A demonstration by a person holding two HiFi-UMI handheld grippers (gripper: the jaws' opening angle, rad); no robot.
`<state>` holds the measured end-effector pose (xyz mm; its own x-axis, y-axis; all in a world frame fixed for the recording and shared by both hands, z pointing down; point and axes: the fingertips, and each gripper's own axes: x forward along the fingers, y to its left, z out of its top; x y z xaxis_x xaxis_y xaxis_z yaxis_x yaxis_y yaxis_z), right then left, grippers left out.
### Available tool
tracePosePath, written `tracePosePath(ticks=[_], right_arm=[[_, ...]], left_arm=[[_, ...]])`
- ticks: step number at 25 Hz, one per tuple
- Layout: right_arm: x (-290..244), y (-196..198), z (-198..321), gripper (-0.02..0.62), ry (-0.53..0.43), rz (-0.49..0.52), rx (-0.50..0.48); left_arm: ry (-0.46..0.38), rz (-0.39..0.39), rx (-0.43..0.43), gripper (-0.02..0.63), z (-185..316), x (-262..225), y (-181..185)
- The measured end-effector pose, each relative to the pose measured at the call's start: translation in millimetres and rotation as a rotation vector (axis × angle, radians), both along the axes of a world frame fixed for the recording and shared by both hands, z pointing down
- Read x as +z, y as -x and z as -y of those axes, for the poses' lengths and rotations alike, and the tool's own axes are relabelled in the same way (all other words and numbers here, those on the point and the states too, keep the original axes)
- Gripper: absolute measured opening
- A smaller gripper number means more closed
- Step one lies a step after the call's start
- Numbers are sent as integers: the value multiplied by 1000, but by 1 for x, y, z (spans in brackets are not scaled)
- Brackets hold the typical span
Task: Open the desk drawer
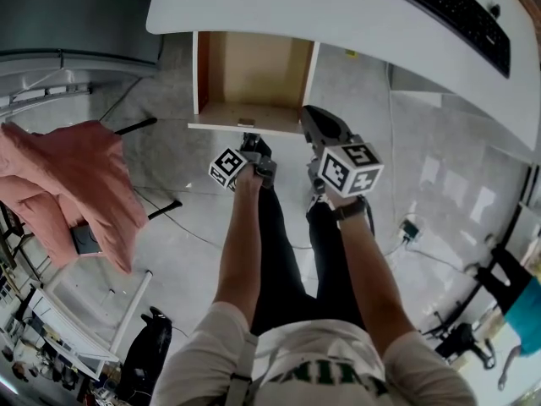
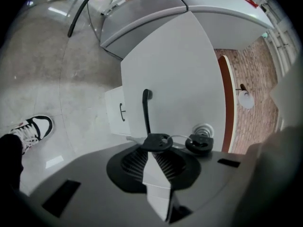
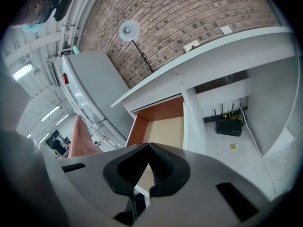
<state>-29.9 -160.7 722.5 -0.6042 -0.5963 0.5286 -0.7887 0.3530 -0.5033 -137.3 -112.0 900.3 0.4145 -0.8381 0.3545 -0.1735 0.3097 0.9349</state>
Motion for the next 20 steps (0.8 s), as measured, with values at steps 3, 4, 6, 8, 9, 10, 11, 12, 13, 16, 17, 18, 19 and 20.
tracePosePath(ticks=[3, 4, 6, 8, 9, 10, 11, 12, 13, 16, 17, 18, 19, 20], right_arm=[[-8, 0, -2, 3, -1, -13, -12], [-12, -1, -3, 3, -1, -16, -14], [-18, -3, -4, 3, 0, -16, -11], [-24, -6, -6, 3, -1, -17, -3], [-27, -8, -8, 3, -2, -18, 0], [-29, -11, -9, 3, -4, -20, 4], [-33, -13, -11, 3, -7, -23, 6], [-39, -15, -13, 3, -10, -28, 7], [-46, -16, -15, 3, -13, -33, 6], [-71, -21, -22, 4, -27, -42, 5], [-80, -23, -23, 3, -35, -43, 6], [-90, -25, -25, 3, -47, -45, 5], [-101, -27, -26, 4, -61, -48, 3], [-114, -28, -28, 3, -76, -51, -1]], left_arm=[[53, 38, 52, 106, -11, 5, -4], [66, 51, 68, 123, -16, 6, -4], [87, 70, 83, 143, -26, 5, -2], [101, 92, 95, 153, -37, -1, 2], [105, 108, 109, 153, -41, -5, 3], [108, 126, 127, 153, -46, -11, 5], [110, 142, 144, 153, -50, -19, 6], [112, 157, 159, 153, -55, -29, 7], [112, 172, 172, 153, -59, -40, 9], [97, 250, 226, 153, -68, -83, 13], [87, 286, 249, 153, -70, -99, 15], [76, 323, 272, 153, -71, -116, 15], [63, 359, 293, 153, -71, -133, 16], [47, 393, 310, 153, -71, -152, 17]])
